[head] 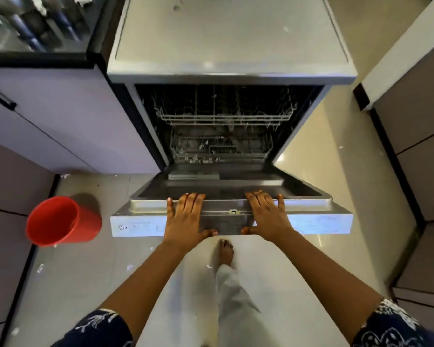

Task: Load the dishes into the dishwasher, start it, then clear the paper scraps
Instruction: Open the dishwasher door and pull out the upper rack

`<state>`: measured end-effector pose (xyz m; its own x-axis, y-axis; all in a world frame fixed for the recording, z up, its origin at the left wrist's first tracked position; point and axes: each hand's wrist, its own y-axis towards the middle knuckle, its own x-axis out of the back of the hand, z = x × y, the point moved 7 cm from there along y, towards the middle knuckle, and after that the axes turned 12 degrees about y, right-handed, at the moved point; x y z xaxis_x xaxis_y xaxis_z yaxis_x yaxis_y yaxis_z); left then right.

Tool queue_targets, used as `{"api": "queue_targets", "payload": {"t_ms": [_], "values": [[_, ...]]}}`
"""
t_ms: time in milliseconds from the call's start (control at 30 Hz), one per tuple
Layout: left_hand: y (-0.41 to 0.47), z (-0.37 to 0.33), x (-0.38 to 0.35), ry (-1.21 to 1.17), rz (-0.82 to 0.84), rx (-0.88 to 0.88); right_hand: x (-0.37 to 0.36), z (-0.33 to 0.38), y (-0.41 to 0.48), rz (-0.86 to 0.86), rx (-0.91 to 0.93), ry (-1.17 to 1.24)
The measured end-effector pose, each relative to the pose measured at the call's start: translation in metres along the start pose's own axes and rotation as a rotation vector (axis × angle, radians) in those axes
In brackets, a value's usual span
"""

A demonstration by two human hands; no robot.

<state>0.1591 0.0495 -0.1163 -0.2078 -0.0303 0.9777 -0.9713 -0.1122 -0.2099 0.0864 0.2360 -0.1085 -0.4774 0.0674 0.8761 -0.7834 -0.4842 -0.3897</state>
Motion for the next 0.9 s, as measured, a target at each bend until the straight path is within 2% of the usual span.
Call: {"api": "queue_targets", "payload": {"t_ms": [167, 333, 467, 767, 900], "values": [[-0.075, -0.019, -0.091, 0.010, 0.040, -0.047, -0.115, -0.004, -0.052, 0.017, -0.070, -0.064], [-0.124, -0.029, -0.184, -0.018, 0.205, -0.057, -0.228, -0.015, -0.079, 0.129, -0.208, -0.091], [-0.142, -0.037, -0.249, -0.014, 0.368, -0.074, -0.300, -0.035, -0.086, 0.237, -0.176, -0.058], [-0.168, -0.046, -0.389, 0.050, 0.464, -0.093, -0.426, -0.071, -0.083, 0.301, -0.008, 0.102], [-0.168, -0.045, -0.425, 0.046, 0.483, -0.109, -0.453, -0.086, -0.079, 0.471, 0.124, 0.058]]}}
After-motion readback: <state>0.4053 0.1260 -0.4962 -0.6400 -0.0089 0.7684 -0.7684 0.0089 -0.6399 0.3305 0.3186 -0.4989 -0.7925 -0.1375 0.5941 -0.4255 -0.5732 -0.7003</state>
